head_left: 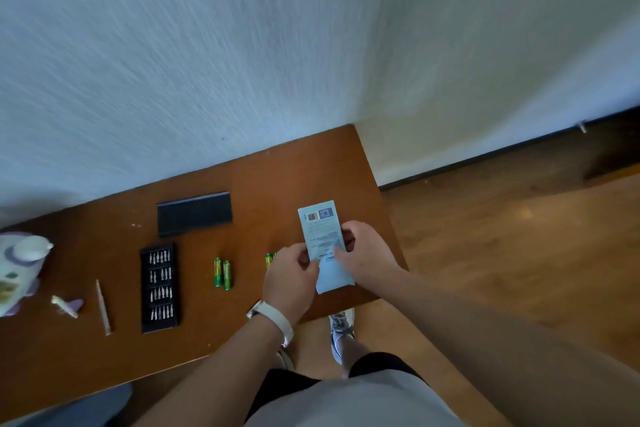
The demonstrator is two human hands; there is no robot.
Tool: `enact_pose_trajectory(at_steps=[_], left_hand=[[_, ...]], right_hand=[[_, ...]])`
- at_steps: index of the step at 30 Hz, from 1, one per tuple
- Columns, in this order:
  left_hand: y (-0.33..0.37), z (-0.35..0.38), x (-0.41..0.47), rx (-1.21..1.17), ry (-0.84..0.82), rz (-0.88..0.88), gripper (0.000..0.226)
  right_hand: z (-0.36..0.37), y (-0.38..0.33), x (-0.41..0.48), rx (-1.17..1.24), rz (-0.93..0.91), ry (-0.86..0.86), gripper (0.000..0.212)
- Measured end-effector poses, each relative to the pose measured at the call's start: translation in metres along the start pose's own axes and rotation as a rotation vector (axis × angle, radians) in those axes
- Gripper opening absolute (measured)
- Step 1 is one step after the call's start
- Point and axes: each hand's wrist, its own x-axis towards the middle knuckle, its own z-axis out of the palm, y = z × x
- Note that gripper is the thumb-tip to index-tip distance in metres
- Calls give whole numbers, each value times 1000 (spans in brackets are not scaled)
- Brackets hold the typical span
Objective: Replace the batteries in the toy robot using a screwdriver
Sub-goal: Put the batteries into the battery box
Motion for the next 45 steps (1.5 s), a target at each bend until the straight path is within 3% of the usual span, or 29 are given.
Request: enact_pose_trajectory(at_steps=[6, 12, 16, 19, 24, 32, 38, 42, 45], left_hand=[[-6, -5, -4, 57, 52, 24, 29], [-25, -28, -15, -14, 176, -110, 27], [-40, -41, -16, -88, 204, -210, 29], [-44, -44, -10, -54, 179, -240, 31], [-43, -43, -3, -6, 126, -269, 29], [-47, -44, -6, 27, 94, -288, 19], [-44, -54, -6, 122, 74, -320, 10], [-46, -57, -12, 18, 86, -347, 12], [-47, -58, -17, -124, 116, -363, 8]], right_hand=[[9, 4, -2, -43, -66, -35, 35], [7, -1, -12, -115, -107, 53, 32], [15, -7, -20, -405, -451, 106, 34], [24, -18, -21, -572, -732, 103, 23], [42, -36, -15, -728, -892, 77, 27], [65, -61, -8, -812, -770, 38, 28], [69, -67, -10, -855, -698, -21, 15], [71, -71, -11, -868, -649, -37, 13], [70, -73, -13, -698, -578, -34, 15]])
